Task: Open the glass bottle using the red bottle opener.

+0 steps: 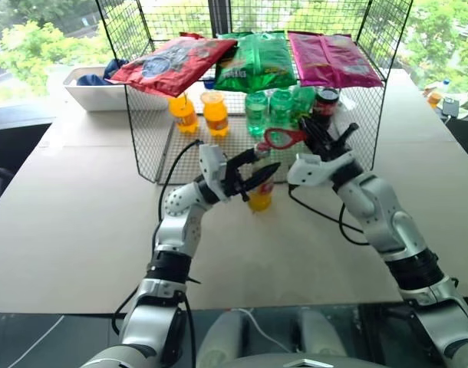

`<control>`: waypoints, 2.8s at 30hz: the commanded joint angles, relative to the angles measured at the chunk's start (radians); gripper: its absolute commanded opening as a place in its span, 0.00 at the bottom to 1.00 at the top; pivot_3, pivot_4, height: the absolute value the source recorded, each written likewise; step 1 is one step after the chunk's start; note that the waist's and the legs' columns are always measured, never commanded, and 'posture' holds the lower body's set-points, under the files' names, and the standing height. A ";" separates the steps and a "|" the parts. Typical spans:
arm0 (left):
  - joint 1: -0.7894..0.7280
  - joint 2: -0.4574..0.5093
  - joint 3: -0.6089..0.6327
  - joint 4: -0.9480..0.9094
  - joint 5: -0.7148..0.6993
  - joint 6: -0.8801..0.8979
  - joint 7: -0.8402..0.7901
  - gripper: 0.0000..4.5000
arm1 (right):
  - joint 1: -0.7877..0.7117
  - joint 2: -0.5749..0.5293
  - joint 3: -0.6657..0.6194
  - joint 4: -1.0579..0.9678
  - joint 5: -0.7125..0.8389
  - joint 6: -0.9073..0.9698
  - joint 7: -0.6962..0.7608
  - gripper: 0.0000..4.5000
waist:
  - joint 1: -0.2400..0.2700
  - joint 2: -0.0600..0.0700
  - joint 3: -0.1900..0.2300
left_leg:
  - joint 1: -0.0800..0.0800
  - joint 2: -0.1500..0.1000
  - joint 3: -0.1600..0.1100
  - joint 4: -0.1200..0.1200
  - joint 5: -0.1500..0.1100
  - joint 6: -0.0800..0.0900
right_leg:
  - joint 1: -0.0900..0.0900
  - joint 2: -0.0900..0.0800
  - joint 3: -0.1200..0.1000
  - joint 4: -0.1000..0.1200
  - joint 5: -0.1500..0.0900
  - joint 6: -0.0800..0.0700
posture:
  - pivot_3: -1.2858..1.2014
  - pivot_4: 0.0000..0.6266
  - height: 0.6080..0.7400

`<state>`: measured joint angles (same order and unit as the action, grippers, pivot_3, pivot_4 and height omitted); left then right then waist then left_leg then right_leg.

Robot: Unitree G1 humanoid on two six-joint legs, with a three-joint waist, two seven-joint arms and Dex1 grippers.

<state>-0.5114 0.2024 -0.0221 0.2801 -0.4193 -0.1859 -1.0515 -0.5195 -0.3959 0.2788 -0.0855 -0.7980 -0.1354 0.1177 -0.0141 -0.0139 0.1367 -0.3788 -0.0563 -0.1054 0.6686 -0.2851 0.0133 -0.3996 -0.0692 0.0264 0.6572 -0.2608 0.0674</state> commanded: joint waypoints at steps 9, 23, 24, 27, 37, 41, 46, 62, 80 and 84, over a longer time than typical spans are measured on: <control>0.011 0.012 -0.016 0.029 0.031 0.005 -0.001 0.45 | 0.096 0.053 0.113 0.022 0.057 0.014 0.125 0.00 | 0.000 0.000 0.000 | 0.007 0.000 -0.001 0.000 0.000 0.000 | 0.006 0.000 0.000 0.000 0.000 0.000 | 0.52 0.24 1.00; 0.013 0.016 -0.017 0.026 0.028 0.008 -0.007 0.45 | 0.067 0.059 0.154 0.104 0.042 0.047 0.142 0.00 | -0.003 0.000 0.000 | 0.020 0.001 0.000 -0.003 -0.001 0.001 | 0.019 0.001 0.000 -0.003 0.000 0.000 | 0.52 0.24 1.00; 0.013 0.017 -0.017 0.026 0.029 0.009 -0.007 0.45 | 0.061 0.066 0.156 0.115 0.039 0.049 0.135 0.00 | -0.003 0.000 -0.001 | 0.020 0.001 0.000 -0.003 -0.001 0.001 | 0.019 0.001 0.000 -0.003 0.000 0.000 | 0.52 0.24 1.00; 0.014 0.018 -0.017 0.024 0.029 0.010 -0.007 0.45 | 0.053 0.072 0.169 0.144 0.030 0.039 0.118 0.00 | -0.003 0.000 -0.001 | 0.020 0.001 -0.001 -0.003 -0.001 0.001 | 0.019 0.001 0.000 -0.003 0.000 0.000 | 0.52 0.24 1.00; 0.013 0.022 -0.020 0.024 0.028 0.016 -0.011 0.45 | 0.042 0.066 0.203 0.227 -0.022 -0.003 0.042 0.00 | -0.004 0.001 -0.002 | 0.021 0.001 -0.001 -0.003 -0.001 0.001 | 0.019 0.001 0.000 -0.003 0.000 0.000 | 0.52 0.24 1.00; 0.009 0.020 -0.020 0.030 0.030 0.013 -0.010 0.45 | -0.029 -0.018 0.198 0.199 -0.081 -0.078 0.033 0.00 | -0.004 0.001 -0.002 | 0.021 0.001 0.000 -0.003 -0.001 0.002 | 0.019 0.001 0.000 -0.003 0.000 0.000 | 0.52 0.24 1.00; 0.008 0.018 -0.019 0.034 0.032 0.011 -0.010 0.45 | -0.190 -0.083 0.120 0.099 -0.060 -0.094 0.077 0.00 | -0.003 0.003 0.000 | 0.019 0.001 -0.001 -0.004 -0.001 0.001 | 0.019 0.001 -0.001 -0.004 0.000 0.000 | 0.52 0.24 1.00; 0.001 0.014 -0.020 0.050 0.031 0.006 -0.011 0.45 | -0.329 -0.084 -0.041 0.030 -0.015 -0.026 0.014 0.00 | 0.003 0.004 0.003 | 0.015 0.001 -0.005 -0.014 0.000 0.000 | 0.016 -0.001 -0.004 -0.015 0.000 0.000 | 0.52 0.24 1.00; 0.003 0.014 -0.021 0.031 0.010 0.029 -0.012 0.61 | 0.029 0.093 -0.116 0.010 0.219 0.148 0.012 0.00 | 0.000 0.005 0.004 | 0.014 0.001 -0.001 -0.015 0.000 0.000 | 0.014 0.000 -0.001 -0.015 0.000 0.000 | 0.52 0.24 1.00; 0.009 0.012 -0.019 0.029 0.036 0.007 0.013 0.97 | 0.040 0.086 -0.109 0.006 0.230 0.151 0.030 0.00 | -0.002 0.005 0.004 | 0.009 0.001 -0.001 -0.016 0.000 0.001 | 0.008 0.000 -0.001 -0.015 0.000 0.000 | 0.52 0.24 1.00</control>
<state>-0.4920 0.2135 -0.0410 0.3271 -0.3909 -0.1572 -1.0466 -0.4758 -0.3077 0.1746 -0.0348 -0.5795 0.0189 0.1473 -0.0160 -0.0088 0.1408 -0.3753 -0.0553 -0.1069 0.6538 -0.2852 0.0137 -0.3968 -0.0693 0.0250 0.6433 -0.2608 0.0675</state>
